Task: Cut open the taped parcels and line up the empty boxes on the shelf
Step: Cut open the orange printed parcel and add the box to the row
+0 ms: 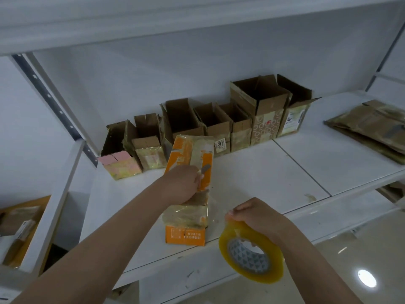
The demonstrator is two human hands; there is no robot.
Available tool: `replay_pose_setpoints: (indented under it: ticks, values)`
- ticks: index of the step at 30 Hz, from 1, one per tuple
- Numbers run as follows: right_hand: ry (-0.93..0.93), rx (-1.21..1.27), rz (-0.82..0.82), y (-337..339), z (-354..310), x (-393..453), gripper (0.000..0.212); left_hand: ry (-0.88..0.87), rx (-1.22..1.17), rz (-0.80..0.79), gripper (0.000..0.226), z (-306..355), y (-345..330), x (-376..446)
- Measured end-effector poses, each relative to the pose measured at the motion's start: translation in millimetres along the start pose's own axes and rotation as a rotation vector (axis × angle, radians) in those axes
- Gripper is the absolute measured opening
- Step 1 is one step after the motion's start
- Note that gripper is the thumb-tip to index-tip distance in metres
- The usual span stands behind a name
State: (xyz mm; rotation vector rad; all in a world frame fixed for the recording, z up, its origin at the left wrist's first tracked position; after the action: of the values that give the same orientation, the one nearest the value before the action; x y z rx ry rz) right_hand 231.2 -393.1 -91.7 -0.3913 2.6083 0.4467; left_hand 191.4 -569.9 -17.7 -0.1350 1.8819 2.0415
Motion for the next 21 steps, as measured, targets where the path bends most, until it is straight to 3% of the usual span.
replay_pose_setpoints:
  ticks: [6,15,18,21]
  values:
    - [-0.010,0.060,-0.025,-12,1,2,0.017,0.116,0.107,0.166,0.053,3,-13,-9]
    - [-0.069,-0.009,-0.003,-15,16,10,0.016,0.129,0.106,0.209,0.039,0,-15,-8]
    - [-0.123,-0.234,0.009,-9,46,5,0.021,0.192,0.000,0.174,0.036,-29,-12,-10]
    - [-0.101,-0.137,-0.003,-4,45,7,0.023,0.177,0.010,0.194,0.039,-30,-14,-12]
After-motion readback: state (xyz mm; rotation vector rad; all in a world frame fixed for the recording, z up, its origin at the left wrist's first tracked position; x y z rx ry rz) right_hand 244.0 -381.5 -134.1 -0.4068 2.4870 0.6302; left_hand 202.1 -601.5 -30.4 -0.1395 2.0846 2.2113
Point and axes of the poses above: each hand's wrist, its own x-axis towards the middle knuckle, its own y-axis out of the back of the hand, z = x × y, the point moved 4 cm from there along x, towards the middle knuckle, and after that the axes turned 10 degrees about x, right-handed, at the moved point
